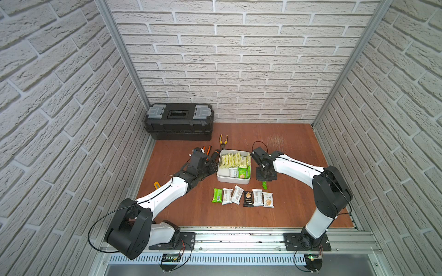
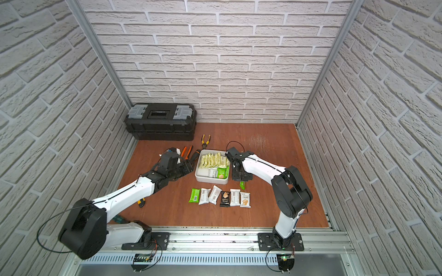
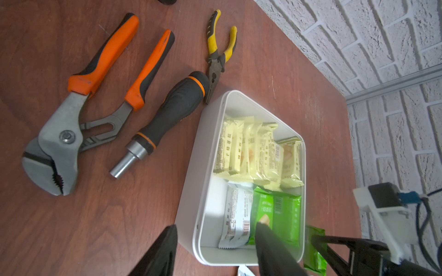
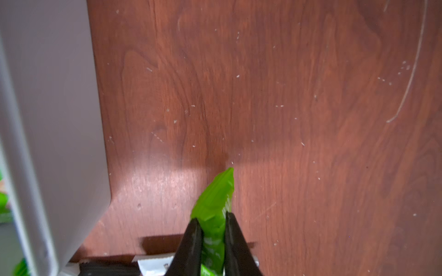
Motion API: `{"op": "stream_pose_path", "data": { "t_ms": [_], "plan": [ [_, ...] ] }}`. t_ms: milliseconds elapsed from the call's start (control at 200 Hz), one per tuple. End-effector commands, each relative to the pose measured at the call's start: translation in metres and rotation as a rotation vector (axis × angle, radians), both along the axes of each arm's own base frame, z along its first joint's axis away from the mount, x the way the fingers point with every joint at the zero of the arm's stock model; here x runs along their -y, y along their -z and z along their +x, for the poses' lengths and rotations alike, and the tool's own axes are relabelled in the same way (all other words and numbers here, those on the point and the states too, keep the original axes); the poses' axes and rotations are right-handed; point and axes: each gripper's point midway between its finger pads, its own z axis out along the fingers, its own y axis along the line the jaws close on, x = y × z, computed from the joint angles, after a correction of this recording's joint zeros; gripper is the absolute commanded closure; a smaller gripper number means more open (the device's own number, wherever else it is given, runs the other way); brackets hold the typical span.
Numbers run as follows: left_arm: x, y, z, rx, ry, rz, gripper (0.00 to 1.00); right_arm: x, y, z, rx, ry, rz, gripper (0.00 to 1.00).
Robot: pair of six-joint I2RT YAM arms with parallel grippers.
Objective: Take the cookies out of the storage box
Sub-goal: Place the cookie at the center of the board.
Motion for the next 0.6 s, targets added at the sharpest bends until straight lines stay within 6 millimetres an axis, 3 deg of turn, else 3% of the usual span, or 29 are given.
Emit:
{"op": "stream_pose_path", "data": {
  "t_ms": [0,125,365,595],
  "plan": [
    [0.005,-0.011,0.005,0.037,0.022,0.020,0.42,-0.006,0.002,0.009,0.027,-0.024,0.006,0.91],
    [0.011,-0.013,0.005,0.037,0.049,0.045,0.42,-0.013,0.002,0.009,0.015,-0.019,0.046,0.79],
    [0.025,-0.012,0.004,0.009,0.103,0.099,0.42,-0.023,-0.024,0.011,0.060,-0.017,0.121,0.59],
    [0.050,-0.006,0.002,-0.029,0.194,0.188,0.43,-0.015,-0.054,0.008,0.146,0.015,0.165,0.58]
  ]
}}
